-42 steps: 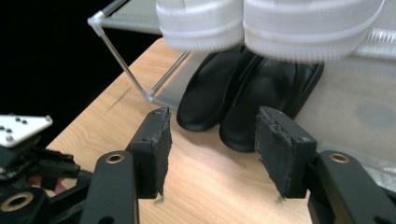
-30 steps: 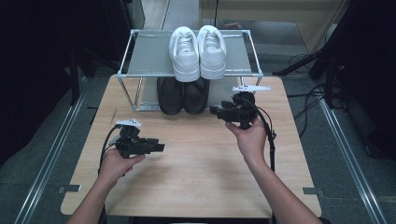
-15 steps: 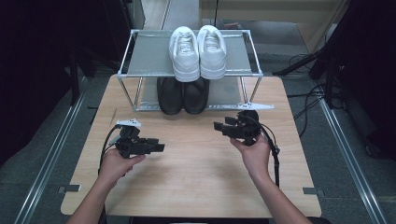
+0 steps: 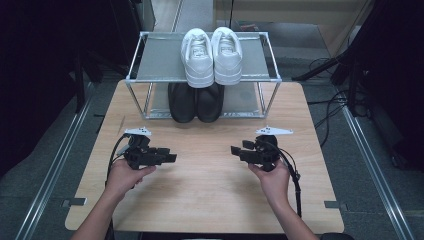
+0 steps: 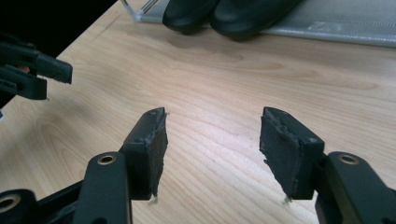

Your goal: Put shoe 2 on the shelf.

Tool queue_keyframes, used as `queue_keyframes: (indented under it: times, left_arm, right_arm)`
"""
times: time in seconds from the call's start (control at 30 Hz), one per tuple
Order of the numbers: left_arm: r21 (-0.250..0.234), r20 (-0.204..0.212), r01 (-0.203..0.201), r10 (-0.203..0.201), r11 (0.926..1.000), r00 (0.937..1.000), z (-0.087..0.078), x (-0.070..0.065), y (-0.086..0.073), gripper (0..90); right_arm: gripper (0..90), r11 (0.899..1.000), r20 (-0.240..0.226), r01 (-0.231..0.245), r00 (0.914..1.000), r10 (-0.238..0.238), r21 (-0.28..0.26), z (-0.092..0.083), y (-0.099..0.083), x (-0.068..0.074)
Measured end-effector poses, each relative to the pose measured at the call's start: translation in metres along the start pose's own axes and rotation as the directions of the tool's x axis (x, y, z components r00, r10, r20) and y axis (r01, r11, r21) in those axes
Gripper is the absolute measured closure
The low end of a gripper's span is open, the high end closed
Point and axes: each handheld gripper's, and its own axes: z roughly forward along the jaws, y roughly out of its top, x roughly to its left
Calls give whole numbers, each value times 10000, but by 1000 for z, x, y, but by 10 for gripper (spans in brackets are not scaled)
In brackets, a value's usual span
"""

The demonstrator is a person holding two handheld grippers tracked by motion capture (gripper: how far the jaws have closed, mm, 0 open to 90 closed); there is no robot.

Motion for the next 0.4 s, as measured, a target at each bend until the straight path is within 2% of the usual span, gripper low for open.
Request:
queue_keyframes:
  times: [0.13,0.4]
  left_arm:
    - [-79,-9,-60,60,10000,10000,0,0,0,476]
    - [-157,2,-102,102,9998,9999,0,0,0,459]
  right_arm:
    - [425,9999,86,138,9999,-137,-93,-1,-3,0]
    - [425,9999,116,119,9999,-118,-82,0,-6,-2]
